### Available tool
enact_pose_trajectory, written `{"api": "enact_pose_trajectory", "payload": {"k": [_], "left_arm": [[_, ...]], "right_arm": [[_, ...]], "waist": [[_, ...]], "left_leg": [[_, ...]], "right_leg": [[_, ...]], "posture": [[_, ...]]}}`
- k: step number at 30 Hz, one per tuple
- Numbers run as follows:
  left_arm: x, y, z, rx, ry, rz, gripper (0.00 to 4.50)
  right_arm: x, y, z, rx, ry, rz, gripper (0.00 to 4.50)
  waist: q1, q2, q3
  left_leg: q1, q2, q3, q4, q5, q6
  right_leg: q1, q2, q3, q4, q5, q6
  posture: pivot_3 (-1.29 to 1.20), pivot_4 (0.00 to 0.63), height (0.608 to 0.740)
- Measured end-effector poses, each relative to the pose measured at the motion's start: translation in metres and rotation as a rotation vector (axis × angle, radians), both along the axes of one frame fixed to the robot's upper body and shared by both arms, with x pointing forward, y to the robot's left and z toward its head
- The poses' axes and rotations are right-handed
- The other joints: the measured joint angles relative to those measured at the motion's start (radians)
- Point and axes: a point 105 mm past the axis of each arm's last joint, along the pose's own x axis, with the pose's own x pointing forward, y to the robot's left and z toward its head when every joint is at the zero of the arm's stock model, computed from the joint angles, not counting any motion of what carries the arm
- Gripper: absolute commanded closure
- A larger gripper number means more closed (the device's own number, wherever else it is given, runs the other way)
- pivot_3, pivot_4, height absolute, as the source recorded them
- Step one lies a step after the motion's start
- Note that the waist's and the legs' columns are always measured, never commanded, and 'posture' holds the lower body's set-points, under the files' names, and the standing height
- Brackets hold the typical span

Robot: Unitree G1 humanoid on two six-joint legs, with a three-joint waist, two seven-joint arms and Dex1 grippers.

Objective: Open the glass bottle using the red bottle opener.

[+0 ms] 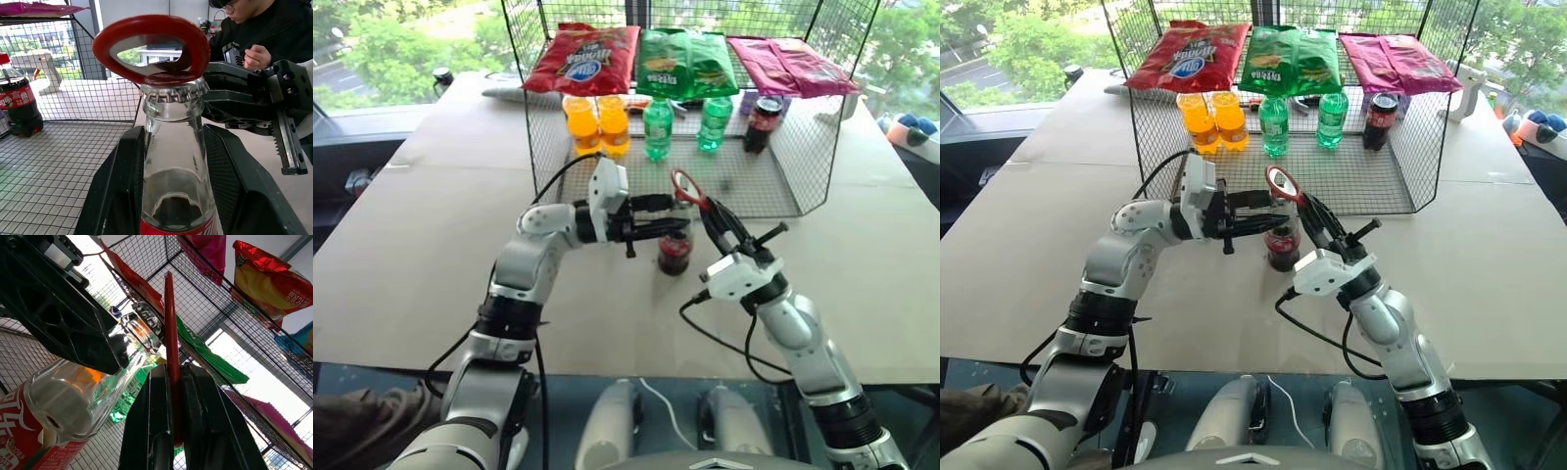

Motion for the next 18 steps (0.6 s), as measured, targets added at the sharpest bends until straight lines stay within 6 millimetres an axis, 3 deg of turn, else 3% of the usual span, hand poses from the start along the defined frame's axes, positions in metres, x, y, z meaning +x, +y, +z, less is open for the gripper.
{"api": "enact_pose_trajectory", "payload": {"k": [18], "left_arm": [[0.003,-0.001,0.001,0.007,0.005,-0.006,3.08]], "right_arm": [[-0.009,-0.002,-0.013,0.017,-0.011,-0.02,4.5]], "waist": [[0.0,0.0,0.0]], "left_leg": [[0.0,0.0,0.0,0.0,0.0,0.0]], "right_leg": [[0.0,0.0,0.0,0.0,0.0,0.0]], "posture": [[0.0,0.15,0.74]]}}
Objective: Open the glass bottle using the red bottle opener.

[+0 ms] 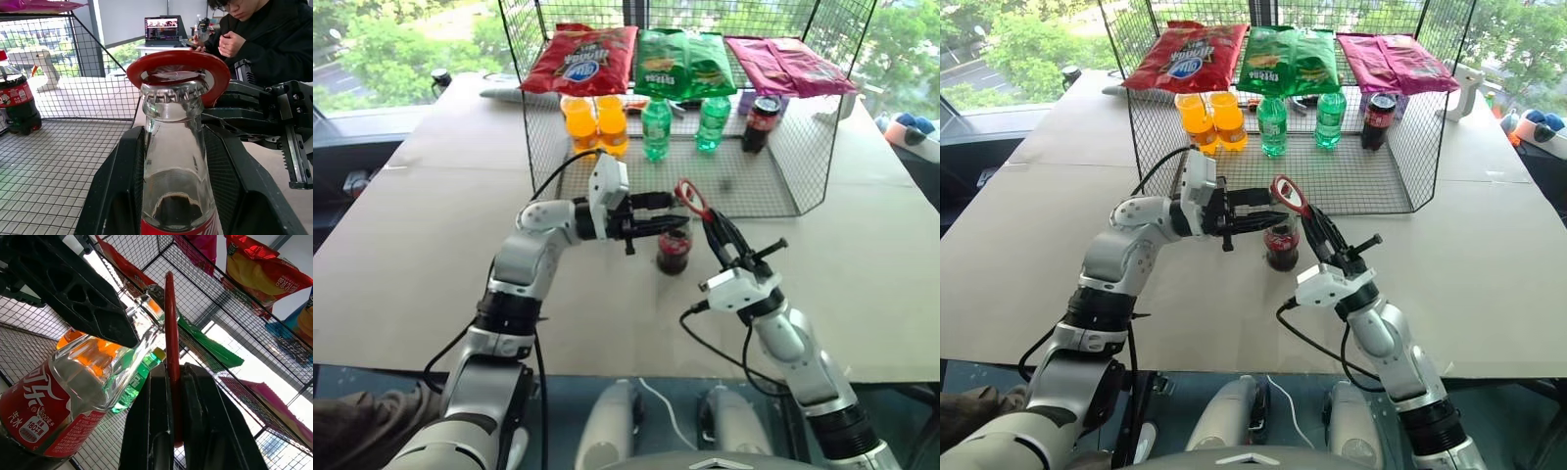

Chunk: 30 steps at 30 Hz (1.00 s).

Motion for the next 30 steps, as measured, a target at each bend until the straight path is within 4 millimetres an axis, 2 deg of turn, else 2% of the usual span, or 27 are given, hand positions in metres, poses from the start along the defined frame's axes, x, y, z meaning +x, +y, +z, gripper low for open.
{"api": "enact_pose_trajectory", "payload": {"k": [6,10,17,30], "left_arm": [[-0.001,-0.001,-0.004,-0.015,-0.013,0.01,3.08],[-0.003,-0.002,-0.008,-0.018,-0.016,0.034,3.08],[-0.003,0.0,-0.004,0.011,-0.01,0.039,3.08],[-0.007,-0.006,-0.001,0.03,0.019,0.014,3.08]], "right_arm": [[0.004,0.001,-0.003,-0.022,-0.028,-0.016,4.5],[0.006,0.001,-0.005,-0.042,-0.046,-0.035,4.5],[0.005,0.0,-0.005,-0.084,-0.069,-0.037,4.5],[-0.002,-0.019,0.006,-0.267,-0.051,-0.016,4.5]], "waist": [[0.0,0.0,-0.001],[0.0,0.0,-0.001],[-0.001,0.0,-0.001],[0.001,0.0,-0.001]], "left_leg": [[0.003,0.0,0.0,0.0,0.0,0.0],[0.012,0.001,0.001,-0.002,0.0,0.0],[0.013,0.001,0.001,-0.003,-0.001,0.0],[0.012,0.001,0.002,-0.003,-0.001,0.0]], "right_leg": [[0.003,0.0,0.0,0.0,0.0,0.0],[0.01,-0.002,0.001,-0.001,-0.001,0.0],[0.009,-0.002,0.001,-0.001,-0.001,0.0],[0.009,-0.003,0.001,-0.001,-0.001,0.001]], "posture": [[0.0,0.15,0.74],[0.0,0.15,0.74],[0.0,0.15,0.74],[0.0,0.15,0.74]]}}
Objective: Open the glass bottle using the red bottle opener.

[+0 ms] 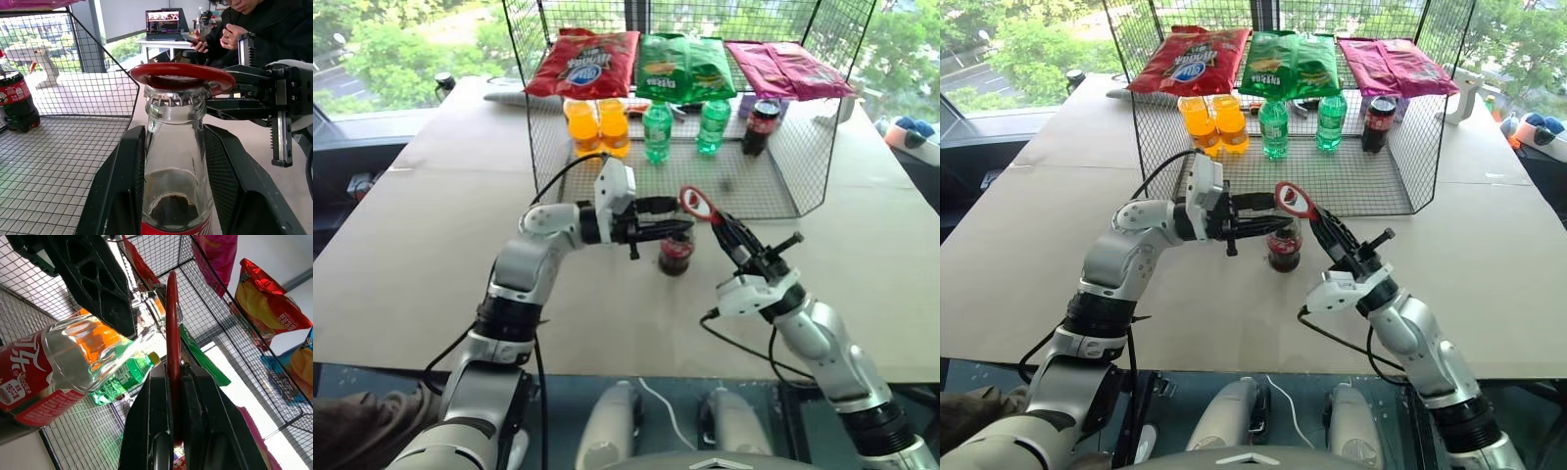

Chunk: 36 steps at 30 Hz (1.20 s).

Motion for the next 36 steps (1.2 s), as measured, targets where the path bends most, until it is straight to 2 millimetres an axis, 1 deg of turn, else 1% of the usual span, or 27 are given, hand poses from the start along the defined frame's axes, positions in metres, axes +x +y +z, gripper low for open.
{"api": "enact_pose_trajectory", "payload": {"k": [7,14,17,25,29,36], "left_arm": [[-0.001,-0.001,-0.001,0.008,0.003,-0.002,3.08],[-0.001,-0.001,-0.001,0.012,-0.001,-0.004,3.08],[-0.001,-0.001,-0.001,0.012,-0.004,-0.006,3.08],[-0.004,-0.003,-0.001,0.017,-0.018,-0.03,3.08],[-0.005,-0.004,-0.001,0.018,-0.027,-0.039,3.08],[-0.003,-0.002,-0.001,0.011,-0.034,-0.038,3.08]], "right_arm": [[0.0,-0.007,0.004,-0.076,0.028,0.0,4.5],[0.001,-0.011,0.015,-0.155,0.044,0.006,4.5],[0.001,-0.012,0.018,-0.175,0.058,0.013,4.5],[-0.003,-0.019,0.03,-0.279,0.07,0.03,4.5],[-0.004,-0.021,0.036,-0.311,0.068,0.04,4.5],[0.002,-0.018,0.048,-0.363,0.086,0.054,4.5]], "waist": [[0.002,0.0,0.0],[0.001,0.0,0.0],[0.002,0.0,0.0],[0.001,0.0,0.0],[0.001,0.0,0.0],[0.001,0.0,0.0]], "left_leg": [[0.0,-0.001,0.0,0.0,-0.001,-0.001],[0.0,0.0,0.0,-0.001,-0.001,-0.001],[0.0,-0.001,0.0,-0.001,-0.002,-0.003],[0.0,-0.001,0.0,-0.003,-0.003,-0.004],[0.0,-0.001,0.0,-0.005,-0.003,-0.004],[0.0,-0.001,0.0,-0.008,-0.002,-0.002]], "right_leg": [[0.0,-0.002,0.0,-0.001,0.0,0.0],[0.0,-0.002,0.0,-0.002,0.0,0.0],[0.0,-0.002,-0.001,-0.002,0.0,0.0],[0.0,-0.002,-0.001,-0.004,0.0,0.0],[0.0,-0.002,-0.001,-0.007,0.0,0.0],[0.0,-0.001,-0.002,-0.009,0.0,0.0]], "posture": [[0.0,0.15,0.74],[0.0,0.15,0.74],[0.0,0.15,0.74],[0.0,0.15,0.74],[0.0,0.15,0.74],[0.0,0.15,0.74]]}}
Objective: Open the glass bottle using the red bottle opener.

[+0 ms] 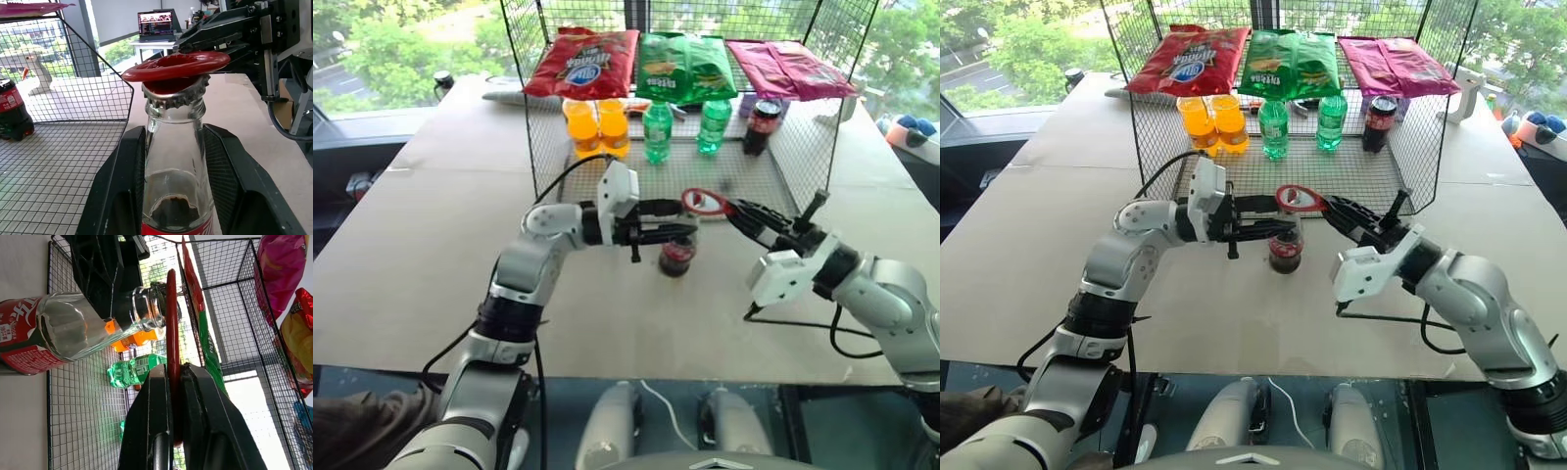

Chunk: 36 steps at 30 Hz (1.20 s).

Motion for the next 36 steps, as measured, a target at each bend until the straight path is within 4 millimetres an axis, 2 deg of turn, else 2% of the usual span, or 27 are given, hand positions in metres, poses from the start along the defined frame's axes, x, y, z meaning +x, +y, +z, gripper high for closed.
{"api": "enact_pose_trajectory", "payload": {"k": [10,11,12,16,21,27,31,36], "left_arm": [[0.0,0.002,0.0,-0.009,-0.011,-0.008,3.08],[0.0,0.002,0.0,-0.01,-0.012,-0.009,3.08],[0.0,0.002,0.001,-0.011,-0.014,-0.01,3.08],[0.0,0.002,0.0,-0.012,-0.013,-0.009,3.08],[0.0,0.003,0.001,-0.016,-0.012,-0.008,3.08],[0.0,0.004,0.0,-0.023,-0.005,-0.004,3.08],[-0.001,0.004,0.0,-0.027,-0.005,-0.001,3.08],[0.0,0.004,0.0,-0.03,-0.005,0.011,3.08]], "right_arm": [[0.014,0.001,0.002,0.126,0.147,-0.06,4.5],[0.015,0.002,0.003,0.177,0.175,-0.065,4.5],[0.016,0.003,0.008,0.306,0.237,-0.071,4.5],[0.017,-0.003,0.018,0.539,0.355,-0.101,4.5],[0.011,-0.008,0.017,0.776,0.526,-0.117,4.5],[0.0,-0.021,-0.003,0.949,0.7,-0.208,4.5],[-0.015,-0.027,-0.055,1.122,0.983,-0.324,4.5],[-0.02,-0.027,-0.079,1.297,1.177,-0.353,4.5]], "waist": [[0.0,0.0,0.0],[0.0,0.0,0.0],[0.0,0.0,0.0],[0.001,0.0,0.0],[0.001,0.0,0.0],[0.0,0.001,0.0],[-0.001,0.001,0.0],[-0.003,0.001,0.0]], "left_leg": [[0.0,0.0,0.0,-0.005,0.002,0.003],[0.0,0.0,0.0,-0.006,0.002,0.003],[0.0,0.0,0.0,-0.006,0.002,0.003],[0.0,-0.001,0.0,-0.006,0.002,0.003],[0.0,0.0,0.0,-0.007,0.002,0.003],[-0.001,-0.001,0.0,-0.008,0.001,0.002],[-0.001,-0.001,0.0,-0.009,0.001,0.002],[0.0,0.0,0.0,-0.009,-0.001,-0.001]], "right_leg": [[0.0,0.0,0.0,-0.005,0.002,-0.003],[0.0,0.0,0.0,-0.005,0.002,-0.003],[0.0,0.001,0.0,-0.005,0.002,-0.003],[0.0,0.0,0.0,-0.005,0.003,-0.004],[0.0,0.0,-0.001,-0.005,0.003,-0.004],[-0.001,-0.001,-0.001,-0.006,0.003,-0.004],[-0.001,-0.001,-0.001,-0.006,0.002,-0.004],[-0.001,-0.001,-0.001,-0.006,0.002,-0.003]], "posture": [[0.0,0.15,0.74],[0.0,0.15,0.74],[0.0,0.15,0.74],[0.0,0.15,0.74],[0.0,0.15,0.74],[0.0,0.15,0.74],[0.0,0.15,0.74],[0.0,0.15,0.74]]}}
